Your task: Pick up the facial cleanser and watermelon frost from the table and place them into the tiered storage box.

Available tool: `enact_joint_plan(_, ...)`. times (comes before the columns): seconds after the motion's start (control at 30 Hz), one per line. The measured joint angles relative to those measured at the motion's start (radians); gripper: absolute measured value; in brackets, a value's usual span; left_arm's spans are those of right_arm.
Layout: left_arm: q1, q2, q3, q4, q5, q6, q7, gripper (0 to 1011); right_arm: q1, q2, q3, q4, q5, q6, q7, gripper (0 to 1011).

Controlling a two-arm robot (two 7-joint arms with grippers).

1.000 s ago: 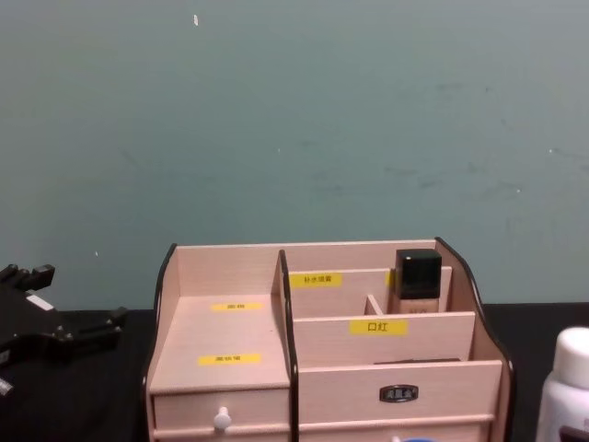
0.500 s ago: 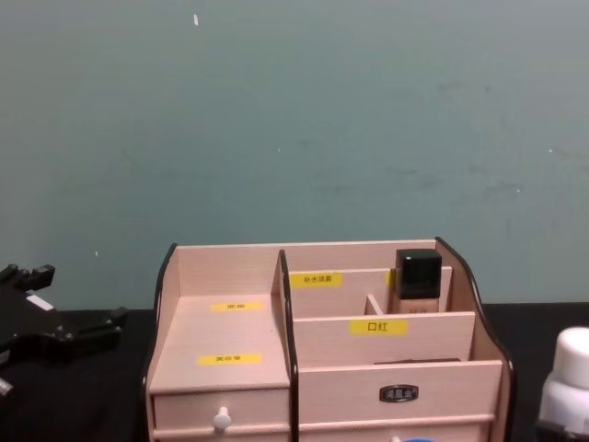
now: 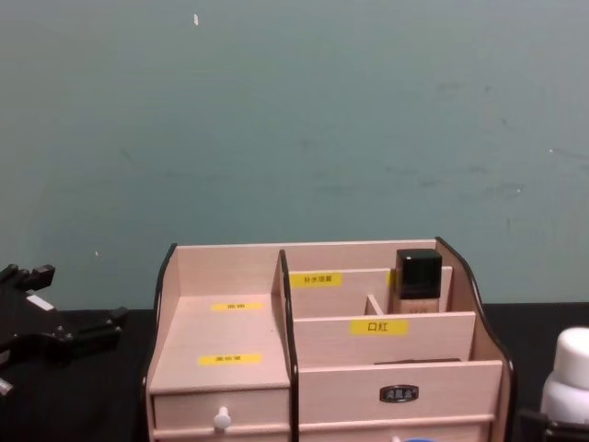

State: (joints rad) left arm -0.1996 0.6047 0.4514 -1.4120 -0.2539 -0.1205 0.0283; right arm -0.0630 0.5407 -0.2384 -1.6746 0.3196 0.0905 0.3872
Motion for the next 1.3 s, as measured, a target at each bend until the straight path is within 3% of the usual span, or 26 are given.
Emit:
enact_joint_plan(0.4,0.0,0.0,0.0,0.0,0.0,0.0,0.0,1010,-0.004,0.003,0.0,-0.003,0.001,-0.002,-0.003,978)
enact_joint_plan(0.87,0.0,0.0,0.0,0.0,0.0,0.0,0.0,1010,-0.005,0.004,0.0,-0.004,0.001,-0.004,-0.005,613)
enact_joint_plan(1.3,0.0,0.0,0.0,0.0,0.0,0.0,0.0,1010,-0.006,0.005,0.0,-0.005,0.001,-0.005,-0.006,609)
